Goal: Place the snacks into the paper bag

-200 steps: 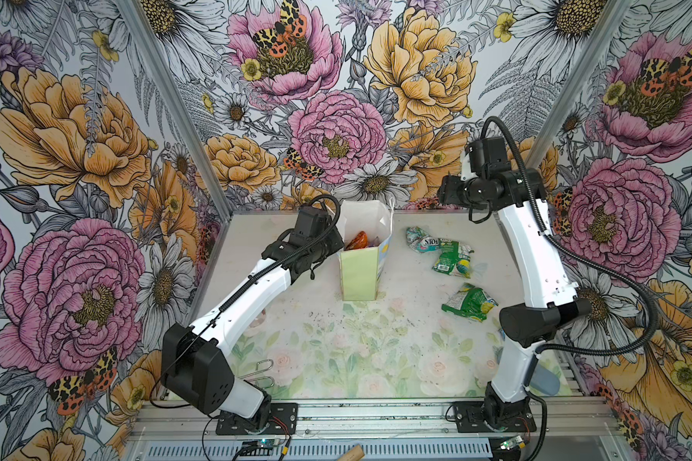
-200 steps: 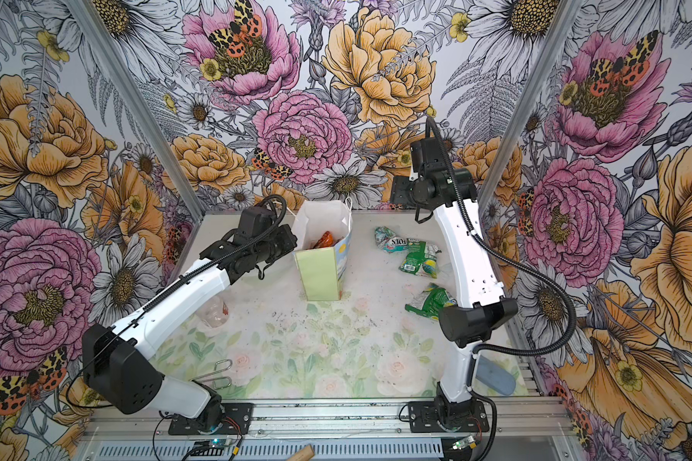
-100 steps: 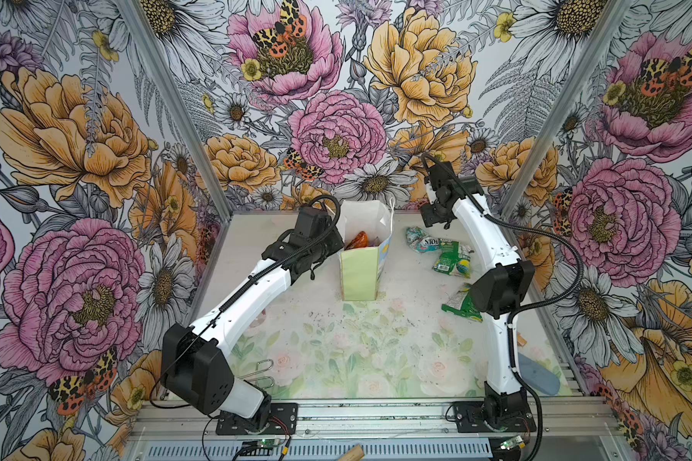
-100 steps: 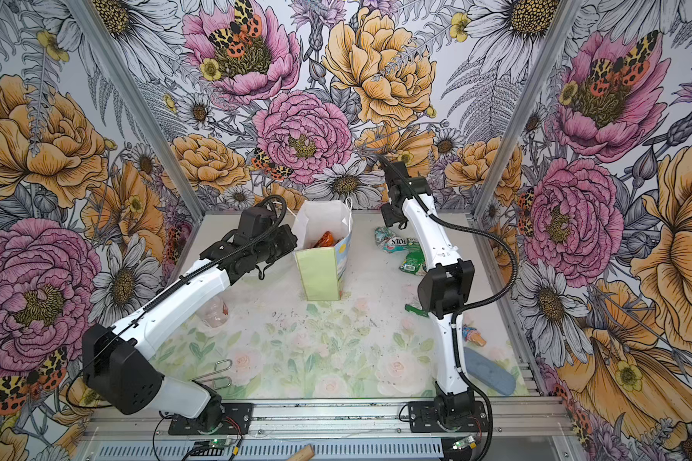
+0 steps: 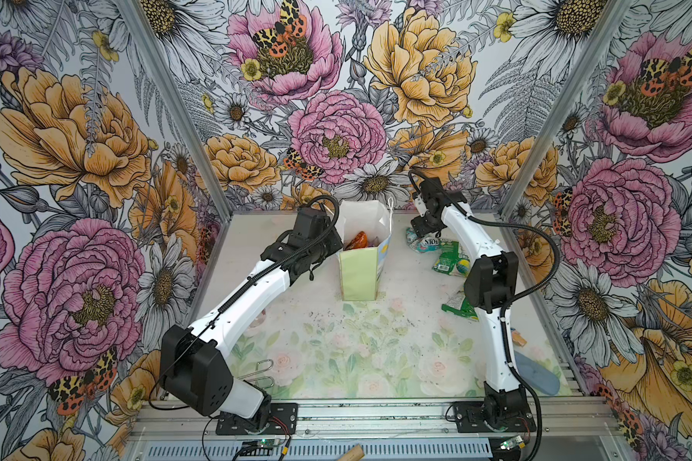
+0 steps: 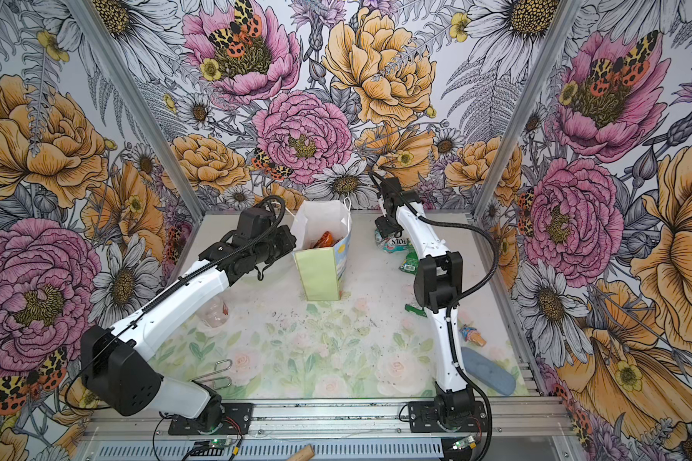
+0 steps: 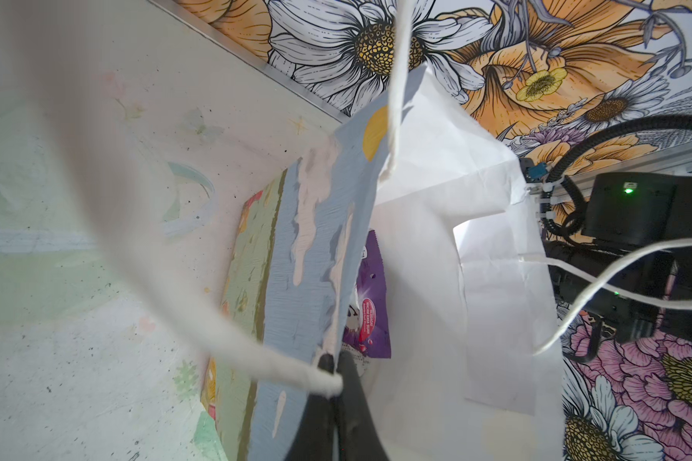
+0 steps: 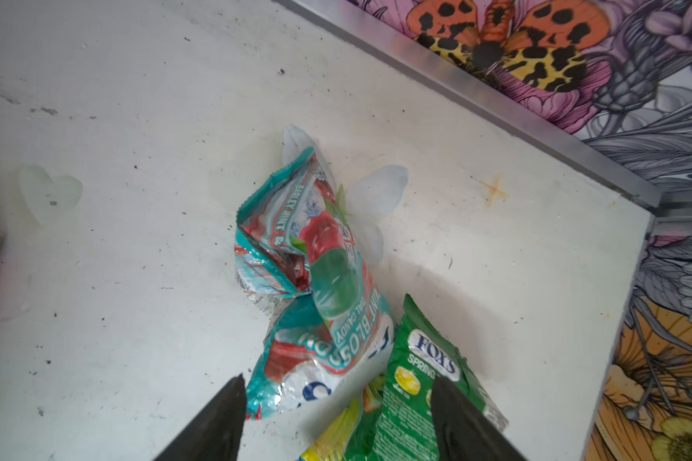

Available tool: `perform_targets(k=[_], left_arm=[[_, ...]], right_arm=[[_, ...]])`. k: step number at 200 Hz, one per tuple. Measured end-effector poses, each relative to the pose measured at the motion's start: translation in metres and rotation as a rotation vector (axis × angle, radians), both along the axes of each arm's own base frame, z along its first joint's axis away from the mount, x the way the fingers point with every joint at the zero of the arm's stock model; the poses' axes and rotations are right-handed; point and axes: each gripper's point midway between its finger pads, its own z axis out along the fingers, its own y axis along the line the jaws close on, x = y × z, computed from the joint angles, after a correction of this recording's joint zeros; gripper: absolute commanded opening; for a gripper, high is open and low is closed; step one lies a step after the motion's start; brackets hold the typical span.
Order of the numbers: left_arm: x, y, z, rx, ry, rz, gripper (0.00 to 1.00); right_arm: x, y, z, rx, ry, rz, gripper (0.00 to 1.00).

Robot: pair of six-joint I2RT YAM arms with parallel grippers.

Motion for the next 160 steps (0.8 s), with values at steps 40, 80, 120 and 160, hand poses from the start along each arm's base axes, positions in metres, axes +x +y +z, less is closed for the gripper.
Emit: perform_targets(k=[40,80,120,160], left_arm=[[0.0,0.0,0.0,0.0,0.001,0.0,0.0],[0.0,0.0,0.0,0.0,0.001,0.0,0.0],[0.0,0.0,0.0,0.0,0.0,0.0,0.0],[0.0,0.0,-0.001,-0.003,0.001,0.002,0.0]], right_arm=[[0.0,0.007,-0.012,-0.001,0.018,0.014,0.75],[-0.007,0.021,-0.028,-0.044,0.046,0.044,0.75],[-0.012,0.019,-0.062,-0.124,0.097,0.047,0.76],[-0.012,0.012,-0.068,-0.143,0.104,0.038,0.74]])
